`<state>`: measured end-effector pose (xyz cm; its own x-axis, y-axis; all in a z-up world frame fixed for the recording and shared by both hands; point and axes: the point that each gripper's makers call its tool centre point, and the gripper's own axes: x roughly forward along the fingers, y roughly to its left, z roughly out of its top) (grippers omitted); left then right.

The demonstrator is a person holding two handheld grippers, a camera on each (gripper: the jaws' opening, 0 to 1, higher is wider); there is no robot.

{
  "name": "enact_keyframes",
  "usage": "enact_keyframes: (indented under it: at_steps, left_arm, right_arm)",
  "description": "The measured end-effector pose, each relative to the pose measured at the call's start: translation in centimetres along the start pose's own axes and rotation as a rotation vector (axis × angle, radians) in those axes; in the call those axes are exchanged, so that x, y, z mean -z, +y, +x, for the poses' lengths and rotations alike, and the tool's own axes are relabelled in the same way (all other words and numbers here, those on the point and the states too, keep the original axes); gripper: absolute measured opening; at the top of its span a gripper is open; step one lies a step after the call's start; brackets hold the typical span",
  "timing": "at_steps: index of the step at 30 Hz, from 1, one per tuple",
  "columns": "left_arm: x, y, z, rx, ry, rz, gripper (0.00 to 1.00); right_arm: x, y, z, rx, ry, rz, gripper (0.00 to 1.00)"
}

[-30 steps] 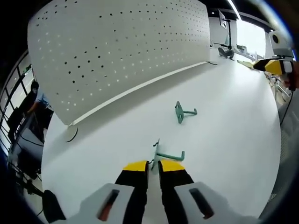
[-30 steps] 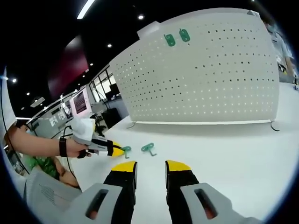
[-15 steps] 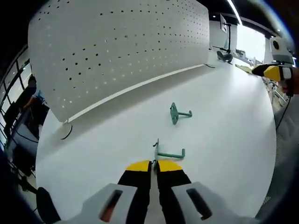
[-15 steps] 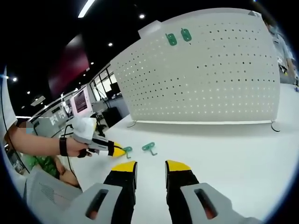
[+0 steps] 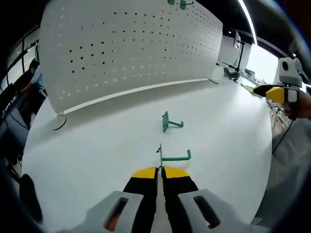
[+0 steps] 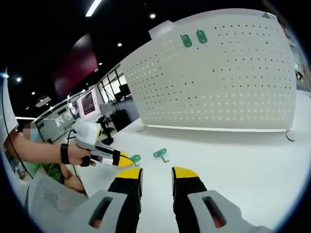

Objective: Insert the hook assembly into the mounting plate slot until the hook locks in place.

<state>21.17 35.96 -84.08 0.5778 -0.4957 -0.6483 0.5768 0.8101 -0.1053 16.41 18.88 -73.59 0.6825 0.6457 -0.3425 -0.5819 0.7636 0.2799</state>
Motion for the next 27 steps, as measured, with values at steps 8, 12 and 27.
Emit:
enact_keyframes:
  at_steps: [8, 12, 27]
  left_arm:
    - [-0.1, -1.2, -0.5, 0.03, -0.034, -0.055, 0.04]
    - [-0.4, -1.9, -0.9, 0.042, -0.046, -0.065, 0.04]
    - [-0.8, -4.2, -2.6, 0.088, -0.13, -0.158, 0.04]
  right_arm:
    - [-0.4, 0.6, 0.0, -0.014, -0.002, -0.013, 0.23]
    - [-0.3, 1.0, -0.1, -0.022, -0.002, -0.015, 0.23]
    - [-0.5, 1.6, -0.3, -0.031, -0.018, -0.014, 0.23]
